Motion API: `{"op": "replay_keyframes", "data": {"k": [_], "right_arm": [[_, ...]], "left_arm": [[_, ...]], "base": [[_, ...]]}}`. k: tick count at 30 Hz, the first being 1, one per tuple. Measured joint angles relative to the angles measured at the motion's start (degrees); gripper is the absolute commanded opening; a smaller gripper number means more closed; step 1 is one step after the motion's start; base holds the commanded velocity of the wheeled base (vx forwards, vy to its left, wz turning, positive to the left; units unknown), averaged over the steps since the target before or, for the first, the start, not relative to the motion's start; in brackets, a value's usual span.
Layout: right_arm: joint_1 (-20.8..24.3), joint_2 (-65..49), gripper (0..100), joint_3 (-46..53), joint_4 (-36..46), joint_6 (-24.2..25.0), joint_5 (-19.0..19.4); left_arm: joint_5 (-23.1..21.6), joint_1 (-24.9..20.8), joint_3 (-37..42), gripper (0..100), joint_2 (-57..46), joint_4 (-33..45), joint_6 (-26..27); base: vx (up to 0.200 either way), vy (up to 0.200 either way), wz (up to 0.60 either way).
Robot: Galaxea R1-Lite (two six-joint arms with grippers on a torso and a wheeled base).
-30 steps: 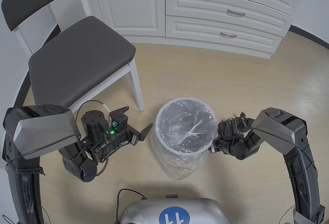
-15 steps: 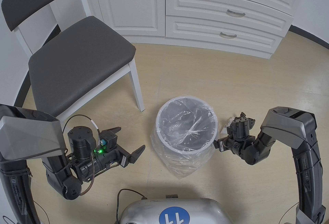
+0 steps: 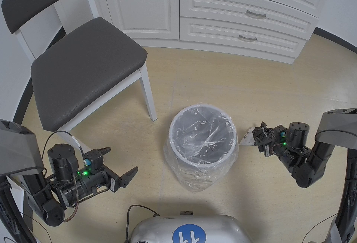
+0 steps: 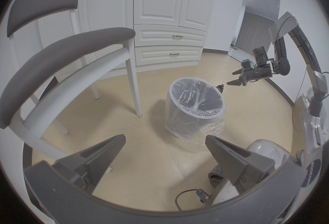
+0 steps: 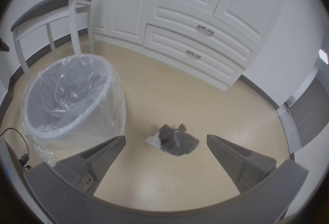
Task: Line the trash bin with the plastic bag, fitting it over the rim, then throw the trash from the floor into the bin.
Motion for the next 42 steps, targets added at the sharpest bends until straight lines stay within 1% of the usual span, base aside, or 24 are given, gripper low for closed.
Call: {"op": "replay_keyframes", "data": {"k": [3,9,14,15,20,23,27,29,34,36,40,42], "right_arm": [[-0.51,-4.29,100,4.04,-1.78,-1.04,0.07],[-0.99,-12.51,100,11.64,-3.39,-1.50,0.45],[-0.84,-18.57,100,16.52,-5.03,-2.43,-0.85],[-0.79,-19.87,100,17.23,-5.14,-2.86,-1.78],[0.01,-25.69,100,18.58,-5.44,-4.68,-9.48],[1.46,-28.94,100,18.42,-5.61,-5.99,-13.95],[3.28,-32.83,100,18.42,-6.46,-6.75,-18.10],[3.71,-34.56,100,19.30,-6.62,-6.95,-19.16],[3.62,-37.25,100,21.18,-6.38,-7.11,-20.32],[2.35,-37.62,100,21.28,-6.34,-7.14,-20.07],[-1.58,-37.43,100,20.07,-6.18,-7.11,-18.76],[-2.47,-36.85,100,18.83,-6.13,-7.01,-18.24]], "left_arm": [[-0.02,0.85,1.85,100,-2.06,-0.02,-0.05],[-0.06,1.52,6.81,100,-5.71,0.01,-0.10],[-0.09,1.63,8.24,100,-7.38,0.01,-1.10],[-0.11,1.63,8.33,100,-7.63,0.04,-1.23],[-0.09,1.61,6.56,100,-9.51,0.06,-1.91],[-0.09,1.08,5.18,100,-11.52,0.06,-2.16],[-0.05,-0.21,4.49,100,-14.30,0.11,-2.29],[0.00,-0.84,4.52,100,-15.84,0.11,-2.54],[0.96,-1.93,4.18,100,-19.53,0.12,-3.34],[2.41,-2.26,4.00,100,-20.94,0.11,-3.50],[5.29,-2.74,3.02,100,-24.88,0.20,-3.66],[6.41,-2.91,2.12,100,-27.72,0.17,-3.50]], "base": [[0.000,0.000,0.00],[0.000,0.000,0.00],[0.000,0.000,0.00],[0.000,0.000,0.00],[0.000,0.000,0.00],[0.000,0.000,0.00],[0.000,0.000,0.00],[0.000,0.000,0.00],[0.000,0.000,0.00],[0.000,0.000,0.00],[0.000,0.000,0.00],[0.000,0.000,0.00]]}}
